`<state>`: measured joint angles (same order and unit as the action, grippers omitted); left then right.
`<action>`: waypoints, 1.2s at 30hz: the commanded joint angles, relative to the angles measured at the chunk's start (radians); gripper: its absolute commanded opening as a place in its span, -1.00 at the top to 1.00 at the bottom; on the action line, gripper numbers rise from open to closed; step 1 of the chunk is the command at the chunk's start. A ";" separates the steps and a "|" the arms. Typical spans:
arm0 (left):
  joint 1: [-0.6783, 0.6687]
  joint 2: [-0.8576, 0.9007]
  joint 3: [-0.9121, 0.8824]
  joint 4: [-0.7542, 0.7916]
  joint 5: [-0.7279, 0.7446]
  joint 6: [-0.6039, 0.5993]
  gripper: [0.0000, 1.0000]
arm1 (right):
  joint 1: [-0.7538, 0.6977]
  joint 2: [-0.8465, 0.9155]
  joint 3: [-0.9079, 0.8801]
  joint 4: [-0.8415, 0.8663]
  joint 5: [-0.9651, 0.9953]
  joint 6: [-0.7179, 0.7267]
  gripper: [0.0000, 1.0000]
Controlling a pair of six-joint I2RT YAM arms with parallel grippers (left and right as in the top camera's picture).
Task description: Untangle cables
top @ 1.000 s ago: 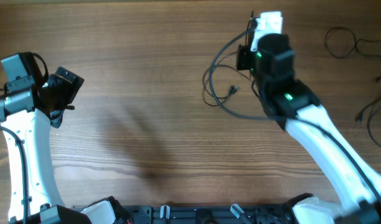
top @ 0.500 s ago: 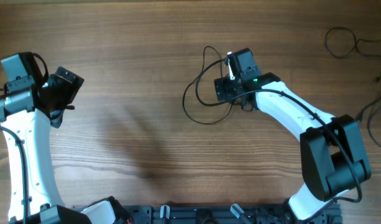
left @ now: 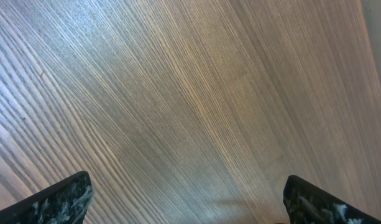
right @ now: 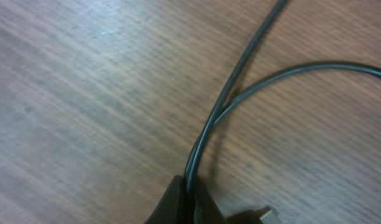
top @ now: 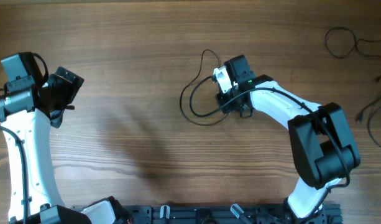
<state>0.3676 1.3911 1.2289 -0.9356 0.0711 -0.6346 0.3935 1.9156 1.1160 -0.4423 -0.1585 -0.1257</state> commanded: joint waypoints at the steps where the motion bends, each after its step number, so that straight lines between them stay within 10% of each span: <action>1: 0.001 0.001 0.005 0.002 -0.017 -0.010 -1.00 | 0.002 -0.026 0.027 -0.049 -0.150 -0.011 0.91; 8: 0.001 0.001 0.005 0.002 -0.017 -0.010 -1.00 | 0.002 -0.062 0.028 -0.101 -0.367 -0.130 0.82; 9: 0.001 0.001 0.005 0.002 -0.017 -0.010 -1.00 | 0.002 -0.062 0.028 -0.102 -0.363 -0.136 -0.45; 10: 0.001 0.001 0.005 0.002 -0.017 -0.010 -1.00 | 0.003 -0.062 0.028 -0.101 -0.358 -0.136 -0.99; 20: 0.001 0.001 0.005 0.002 -0.017 -0.010 -1.00 | 0.015 -0.204 0.029 -0.225 0.267 0.422 -1.00; 25: 0.001 0.001 0.005 0.002 -0.017 -0.010 -1.00 | 0.015 -0.301 0.008 -0.425 -0.003 0.866 -0.99; 28: 0.001 0.001 0.005 0.002 -0.017 -0.010 -1.00 | 0.036 -0.292 -0.097 -0.385 0.025 0.932 -0.40; 31: 0.001 0.001 0.005 0.002 -0.017 -0.010 -1.00 | 0.093 -0.288 -0.170 -0.257 0.061 0.940 -0.72; 36: 0.001 0.001 0.005 0.002 -0.017 -0.010 -1.00 | 0.256 -0.239 -0.182 -0.145 0.317 0.834 -0.32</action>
<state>0.3676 1.3911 1.2289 -0.9356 0.0711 -0.6346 0.5842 1.6276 0.9413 -0.6197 0.0063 0.7822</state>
